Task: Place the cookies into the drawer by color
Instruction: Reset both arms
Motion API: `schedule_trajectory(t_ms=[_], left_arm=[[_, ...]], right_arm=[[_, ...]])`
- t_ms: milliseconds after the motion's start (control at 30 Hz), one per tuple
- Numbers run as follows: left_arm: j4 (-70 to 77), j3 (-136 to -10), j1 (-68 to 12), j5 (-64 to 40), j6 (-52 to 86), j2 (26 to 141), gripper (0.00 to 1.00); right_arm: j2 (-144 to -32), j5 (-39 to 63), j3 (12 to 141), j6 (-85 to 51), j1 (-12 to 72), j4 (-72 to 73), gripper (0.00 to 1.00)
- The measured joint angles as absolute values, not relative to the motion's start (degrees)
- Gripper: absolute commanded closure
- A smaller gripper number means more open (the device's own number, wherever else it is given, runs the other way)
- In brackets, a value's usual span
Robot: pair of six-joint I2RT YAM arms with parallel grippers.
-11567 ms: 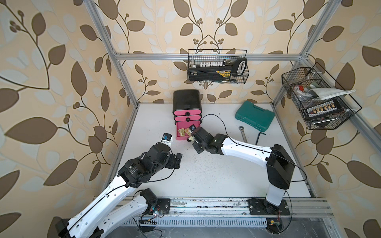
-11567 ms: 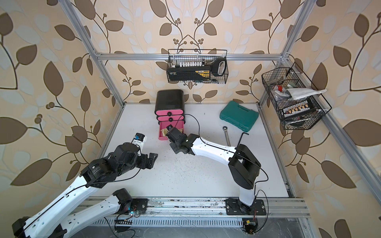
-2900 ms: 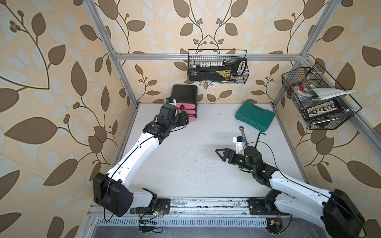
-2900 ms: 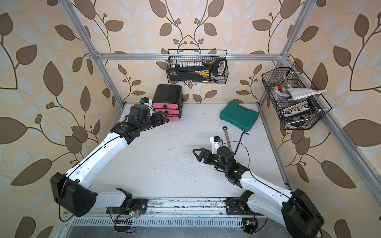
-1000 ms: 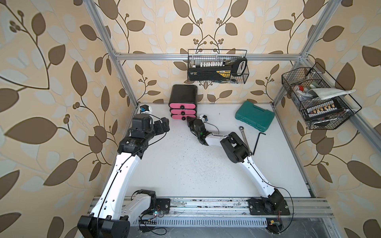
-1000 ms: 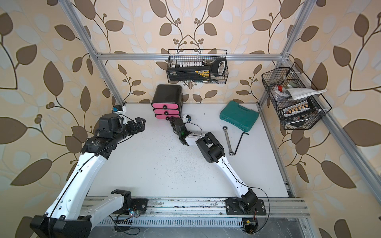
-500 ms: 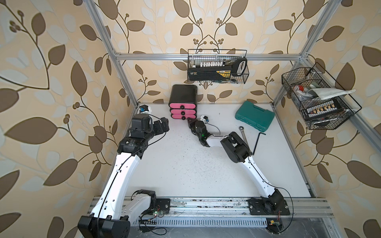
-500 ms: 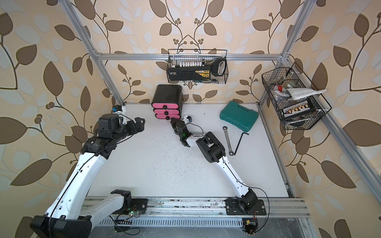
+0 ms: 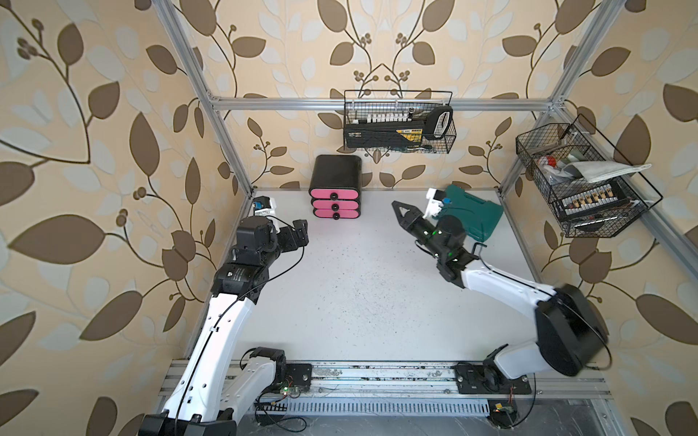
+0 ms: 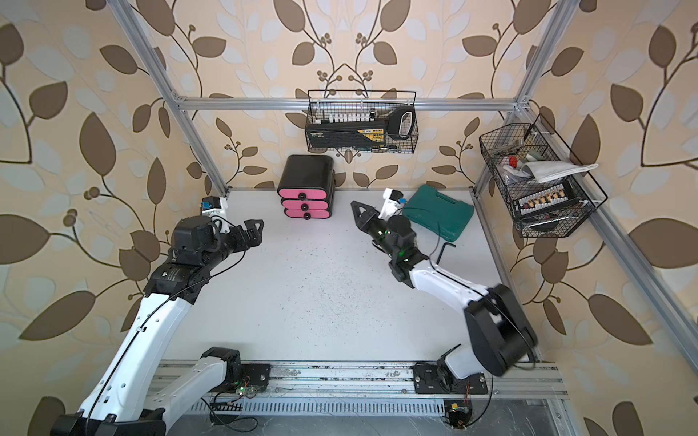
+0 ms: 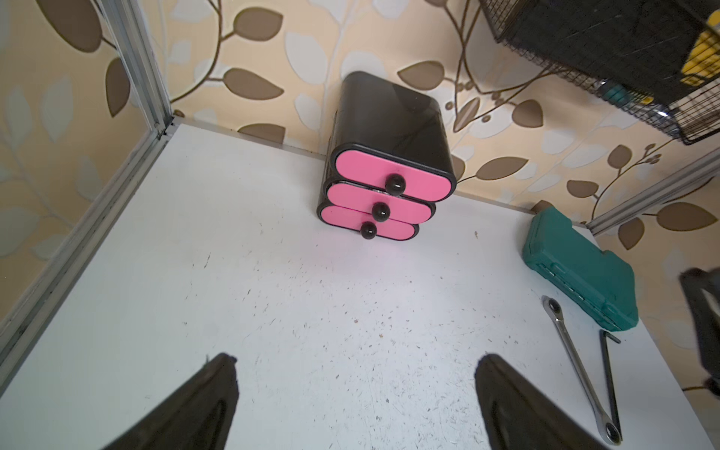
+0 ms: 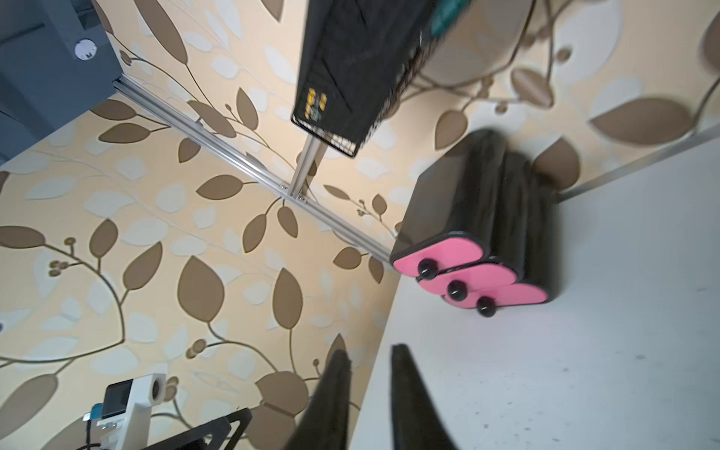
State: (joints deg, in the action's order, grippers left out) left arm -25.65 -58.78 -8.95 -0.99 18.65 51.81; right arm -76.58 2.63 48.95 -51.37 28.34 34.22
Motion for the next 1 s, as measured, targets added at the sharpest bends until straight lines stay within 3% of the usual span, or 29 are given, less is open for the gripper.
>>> schedule_trajectory(t_ms=[267, 400, 633, 867, 1000], left_arm=[[-18.57, -48.64, -8.95, -2.04, 20.58, 36.51, 0.02], [-13.82, -40.53, -8.95, -1.04, 22.28, 33.93, 0.02], [-5.85, -26.79, -8.95, 6.79, 19.51, 37.26, 0.02], [7.42, -20.62, -8.95, 15.42, 11.53, 49.19, 0.02], [16.82, -17.30, -8.95, 16.60, 7.35, 56.99, 0.01]], right_arm=[[-41.01, -7.57, 42.11, -27.90, 25.28, 2.63, 0.03], [-31.20, -19.25, 36.60, -23.18, 24.86, -6.52, 0.01], [-28.34, -36.75, 24.58, -14.33, 24.45, -10.11, 0.01], [-34.44, -41.52, 12.47, -3.57, 19.29, 5.13, 0.01], [-47.24, -37.54, 7.31, -2.57, 11.05, 22.46, 0.03]])
